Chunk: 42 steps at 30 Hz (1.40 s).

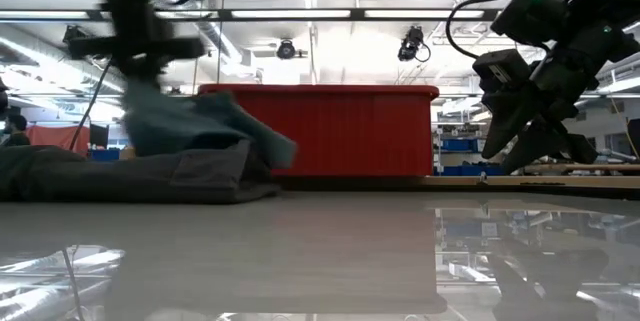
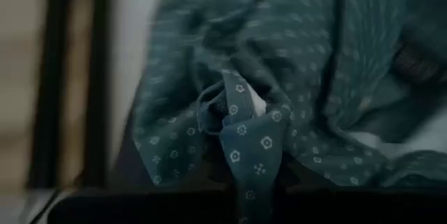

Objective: Fold laundry
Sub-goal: Stack the dark green polo on top of the black shorts

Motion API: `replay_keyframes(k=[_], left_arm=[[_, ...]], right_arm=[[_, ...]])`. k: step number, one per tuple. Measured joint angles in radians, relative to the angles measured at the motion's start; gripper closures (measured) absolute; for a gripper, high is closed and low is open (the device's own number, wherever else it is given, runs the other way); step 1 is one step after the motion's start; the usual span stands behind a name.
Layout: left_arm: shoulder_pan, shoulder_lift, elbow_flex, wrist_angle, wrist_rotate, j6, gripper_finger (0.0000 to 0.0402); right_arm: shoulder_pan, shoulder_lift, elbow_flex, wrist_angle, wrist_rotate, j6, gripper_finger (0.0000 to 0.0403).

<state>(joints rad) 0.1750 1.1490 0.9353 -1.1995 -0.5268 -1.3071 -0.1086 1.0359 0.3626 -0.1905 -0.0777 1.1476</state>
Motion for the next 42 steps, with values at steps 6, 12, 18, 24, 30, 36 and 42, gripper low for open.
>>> replay_keyframes(k=[6, 12, 18, 24, 30, 36, 42], left_arm=[[-0.155, -0.041, -0.177, 0.028, 0.160, -0.386, 0.0348], [-0.231, -0.041, -0.161, 0.098, 0.175, -0.412, 0.0312], [-0.237, -0.078, -0.050, 0.013, 0.171, -0.323, 0.0304], [-0.236, -0.121, 0.078, -0.022, 0.161, -0.197, 0.0304], [-0.235, -0.120, 0.176, 0.234, 0.027, 0.115, 0.0304], [-0.216, 0.013, 0.100, 0.478, 0.059, 0.266, 0.0303], [-0.242, 0.171, 0.047, 0.385, 0.124, 0.098, 0.0304]], right_arm=[[-0.003, 0.000, 0.000, 0.000, 0.002, -0.007, 0.0249], [-0.029, 0.000, 0.000, -0.004, -0.004, -0.041, 0.0249], [-0.051, 0.000, 0.000, -0.007, -0.021, -0.052, 0.0249], [-0.032, 0.000, 0.000, 0.031, -0.066, -0.119, 0.0249], [0.011, 0.000, 0.000, 0.148, -0.020, -0.285, 0.0249], [0.024, 0.000, 0.000, 0.413, 0.032, -0.496, 0.0249], [0.024, 0.015, 0.001, 0.557, 0.060, -0.450, 0.0249]])
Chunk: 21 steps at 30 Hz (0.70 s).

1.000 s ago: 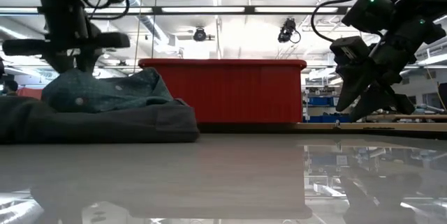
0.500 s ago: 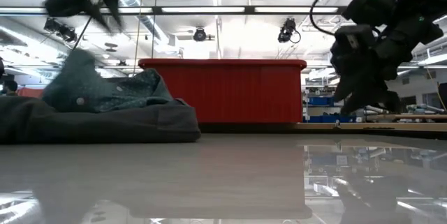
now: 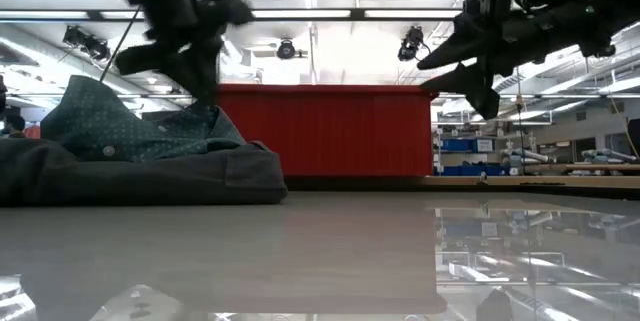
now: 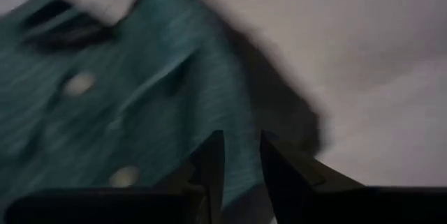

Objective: Fold laundry
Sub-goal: Stack the dark green polo on top of the black shorts

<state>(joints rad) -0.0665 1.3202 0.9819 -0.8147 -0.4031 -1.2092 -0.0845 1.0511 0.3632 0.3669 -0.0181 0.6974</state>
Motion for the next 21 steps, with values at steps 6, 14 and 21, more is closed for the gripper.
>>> replay_keyframes(k=[6, 14, 21], left_arm=[[0.007, 0.014, -0.039, -0.366, -0.085, -0.243, 0.0321], [0.059, -0.094, -0.134, -0.445, -0.024, -0.313, 0.0340], [0.007, -0.230, -0.075, -0.435, 0.000, -0.333, 0.0353]], right_arm=[[0.008, 0.047, 0.000, -0.006, -0.017, 0.021, 0.0249], [0.010, 0.129, -0.001, 0.026, -0.066, 0.018, 0.0249], [0.010, 0.224, 0.053, 0.064, -0.120, 0.061, 0.0249]])
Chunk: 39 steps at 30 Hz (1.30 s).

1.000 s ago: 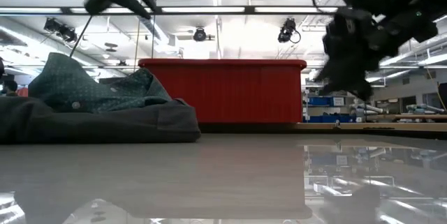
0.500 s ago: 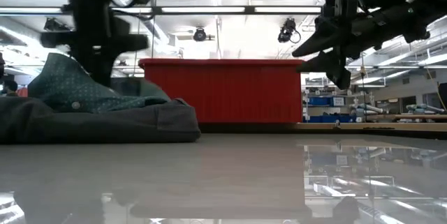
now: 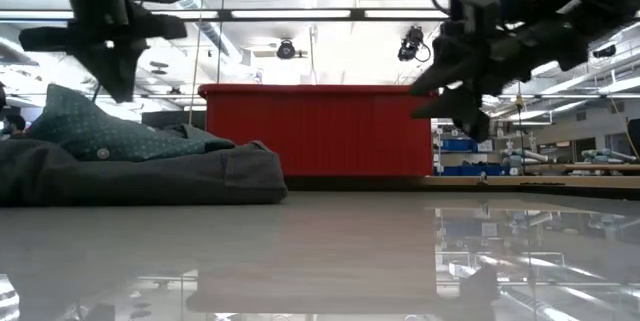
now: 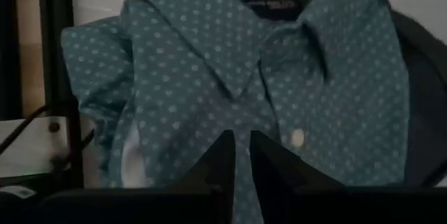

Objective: Fold laundry
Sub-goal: Stack the dark green polo on top of the black shorts, then remove the dark blue polo from the red bin

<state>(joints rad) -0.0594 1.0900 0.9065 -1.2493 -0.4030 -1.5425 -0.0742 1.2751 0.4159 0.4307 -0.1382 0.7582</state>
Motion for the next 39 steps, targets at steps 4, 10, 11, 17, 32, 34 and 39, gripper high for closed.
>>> replay_keyframes(k=[4, 10, 11, 17, 32, 34, 39], left_arm=[[-0.059, 0.001, -0.084, -0.016, 0.061, -0.054, 0.0363], [-0.122, 0.006, -0.256, 0.238, 0.182, -0.170, 0.0377], [-0.128, 0.005, -0.268, 0.265, 0.189, -0.180, 0.0379], [-0.148, 0.001, -0.263, 0.273, 0.191, -0.206, 0.0381], [-0.153, -0.020, 0.065, 0.151, 0.002, 0.095, 0.0381], [-0.152, -0.020, 0.105, 0.143, -0.028, 0.169, 0.0381], [-0.150, -0.020, 0.171, 0.145, -0.103, 0.340, 0.0381]], right_arm=[[-0.002, 0.117, 0.113, -0.007, -0.041, -0.027, 0.0249], [-0.005, 0.339, 0.351, -0.032, -0.050, -0.133, 0.0249], [-0.007, 0.376, 0.396, -0.037, -0.061, -0.158, 0.0249], [-0.040, 0.595, 0.654, -0.038, -0.112, -0.294, 0.0249], [-0.068, 0.829, 0.798, -0.229, 0.036, -0.194, 0.0249], [-0.044, 0.855, 0.800, -0.175, -0.052, -0.177, 0.0249], [0.012, 0.894, 0.863, -0.158, -0.386, -0.223, 0.0249]])
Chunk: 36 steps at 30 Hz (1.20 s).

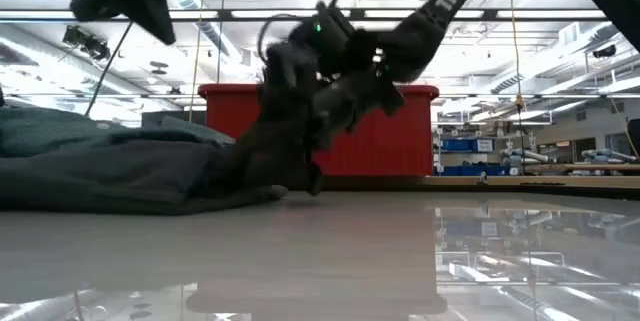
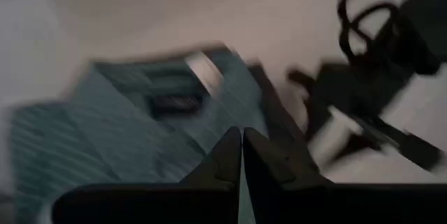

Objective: Fold laundry
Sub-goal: Remove the dark blue polo from the red bin

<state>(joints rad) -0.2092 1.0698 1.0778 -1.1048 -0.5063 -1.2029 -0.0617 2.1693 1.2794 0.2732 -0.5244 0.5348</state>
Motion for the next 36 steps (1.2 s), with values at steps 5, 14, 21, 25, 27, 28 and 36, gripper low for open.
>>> replay_keyframes(k=[5, 14, 21, 25, 27, 28, 36], left_arm=[[0.003, 0.001, 0.016, 0.024, -0.042, 0.078, 0.0381], [0.109, 0.017, 0.016, 0.282, -0.042, 0.239, 0.0330], [0.257, 0.065, 0.015, 0.478, 0.000, 0.391, 0.0252], [0.376, 0.071, 0.015, 0.534, 0.088, 0.498, 0.0246], [0.456, 0.078, 0.016, 0.568, 0.132, 0.579, 0.0246], [0.499, 0.080, 0.016, 0.570, 0.153, 0.623, 0.0246], [0.856, 0.158, 0.015, 0.861, 0.369, 0.969, 0.0246]], right_arm=[[0.023, -0.089, 0.004, -0.167, 0.048, 0.012, 0.0249], [-0.023, -0.339, 0.004, -0.656, 0.400, -0.127, 0.0249], [-0.075, -0.516, 0.004, -0.766, 0.455, -0.205, 0.0249], [-0.125, -0.602, 0.004, -0.771, 0.449, -0.214, 0.0249], [-0.155, -0.634, 0.004, -0.772, 0.450, -0.254, 0.0249], [-0.172, -0.646, 0.004, -0.767, 0.456, -0.276, 0.0249], [-0.340, -0.685, 0.004, -0.685, 0.562, -0.372, 0.0249]])
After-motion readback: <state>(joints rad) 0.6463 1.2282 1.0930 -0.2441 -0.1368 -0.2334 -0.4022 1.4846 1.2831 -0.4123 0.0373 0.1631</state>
